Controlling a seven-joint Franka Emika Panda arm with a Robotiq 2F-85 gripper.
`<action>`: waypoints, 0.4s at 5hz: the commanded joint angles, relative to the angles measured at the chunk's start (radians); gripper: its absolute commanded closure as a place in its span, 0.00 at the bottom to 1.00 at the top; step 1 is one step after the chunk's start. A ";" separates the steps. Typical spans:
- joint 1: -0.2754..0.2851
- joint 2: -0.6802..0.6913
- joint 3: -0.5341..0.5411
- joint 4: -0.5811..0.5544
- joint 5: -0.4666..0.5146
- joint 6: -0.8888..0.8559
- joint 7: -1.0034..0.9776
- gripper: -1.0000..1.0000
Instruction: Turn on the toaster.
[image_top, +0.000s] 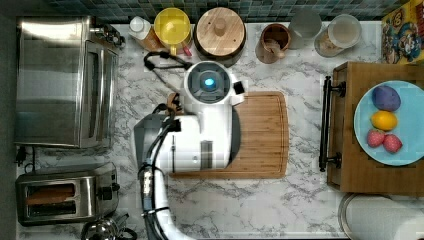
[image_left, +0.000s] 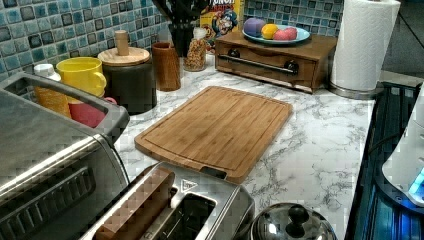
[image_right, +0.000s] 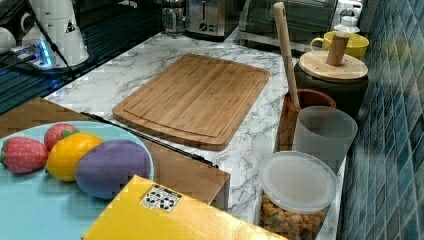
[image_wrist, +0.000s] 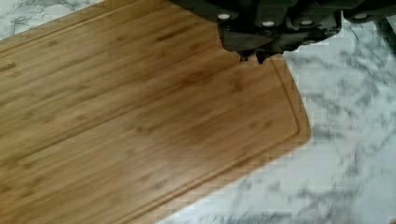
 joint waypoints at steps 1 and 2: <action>0.109 -0.079 0.179 -0.111 0.060 0.084 -0.103 1.00; 0.143 -0.161 0.228 -0.157 0.083 0.060 -0.084 1.00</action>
